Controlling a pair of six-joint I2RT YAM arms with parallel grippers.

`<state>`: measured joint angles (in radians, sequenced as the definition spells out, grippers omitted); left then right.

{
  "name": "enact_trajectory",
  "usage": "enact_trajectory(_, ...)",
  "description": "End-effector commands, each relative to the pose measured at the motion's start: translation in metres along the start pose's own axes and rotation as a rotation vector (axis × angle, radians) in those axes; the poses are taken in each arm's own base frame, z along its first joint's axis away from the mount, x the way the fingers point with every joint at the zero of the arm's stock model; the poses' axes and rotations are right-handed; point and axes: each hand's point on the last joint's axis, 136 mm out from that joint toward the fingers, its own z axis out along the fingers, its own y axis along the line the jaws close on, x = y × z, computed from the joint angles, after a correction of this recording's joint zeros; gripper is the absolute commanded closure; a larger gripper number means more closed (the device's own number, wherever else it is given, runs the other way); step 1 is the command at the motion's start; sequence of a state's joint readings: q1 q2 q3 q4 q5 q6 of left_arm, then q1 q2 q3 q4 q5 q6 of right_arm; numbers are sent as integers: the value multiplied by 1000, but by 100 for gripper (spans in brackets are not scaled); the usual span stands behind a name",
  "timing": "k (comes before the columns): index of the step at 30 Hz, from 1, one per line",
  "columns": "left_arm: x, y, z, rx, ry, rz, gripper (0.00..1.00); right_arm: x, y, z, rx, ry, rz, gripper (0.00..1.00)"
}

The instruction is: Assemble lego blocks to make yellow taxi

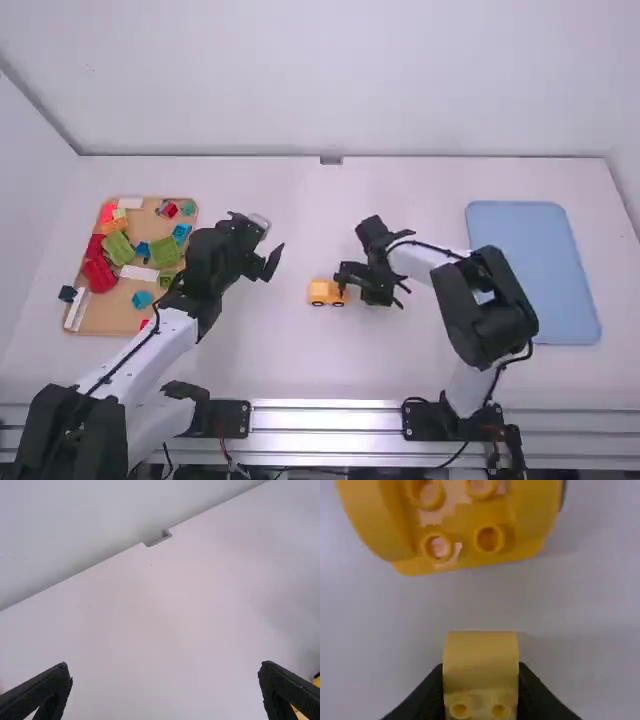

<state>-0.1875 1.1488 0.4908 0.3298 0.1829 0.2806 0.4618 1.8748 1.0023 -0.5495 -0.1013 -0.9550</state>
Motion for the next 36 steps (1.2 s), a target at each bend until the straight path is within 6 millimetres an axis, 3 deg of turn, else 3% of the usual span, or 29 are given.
enact_trajectory(1, -2, -3, 1, 15, -5, 2, 1, -1, -4, 0, 5, 3, 128, 71)
enact_trajectory(6, -5, -1, 1, 7, -17, 8, 1, -6, -10, -1, 23, -24, 407, 78)
enact_trajectory(7, -8, 0, 1, 5, -30, 10, 1, -9, -15, -1, 41, -40, 500, 70)
enact_trajectory(8, -8, 0, 0, 4, -30, 9, 1, -9, -16, -1, 42, -42, 511, 71)
enact_trajectory(9, -11, 0, 0, 1, -41, 12, 1, -11, -19, -1, 51, -54, 600, 80)
enact_trajectory(10, -12, 1, 0, -1, -45, 13, 1, -12, -20, -1, 54, -62, 648, 80)
enact_trajectory(11, -13, 1, 0, -2, -51, 14, 1, -13, -22, -1, 53, -72, 740, 91)
enact_trajectory(14, -15, 2, 0, -4, -57, 15, 1, -6, -24, -2, 65, -59, 1004, 100)
enact_trajectory(22, -12, 1, 0, -4, -46, 9, 1, 19, -24, -3, 60, -18, 1675, 100)
enact_trajectory(27, -12, 1, 0, -1, -46, 9, 1, 24, -28, -5, 22, -37, 1957, 100)
enact_trajectory(29, -12, 1, 0, 0, -46, 6, 1, 24, -29, -5, -2, -48, 2236, 100)
enact_trajectory(30, -12, 1, 0, 0, -46, 6, 1, 24, -29, -5, -3, -48, 2257, 100)
enact_trajectory(32, -12, 1, 0, 0, -46, 5, 1, 25, -29, -5, -2, -48, 2524, 100)
enact_trajectory(36, -12, 1, 0, -1, -46, 6, 1, 22, -27, -4, 0, -49, 2687, 100)
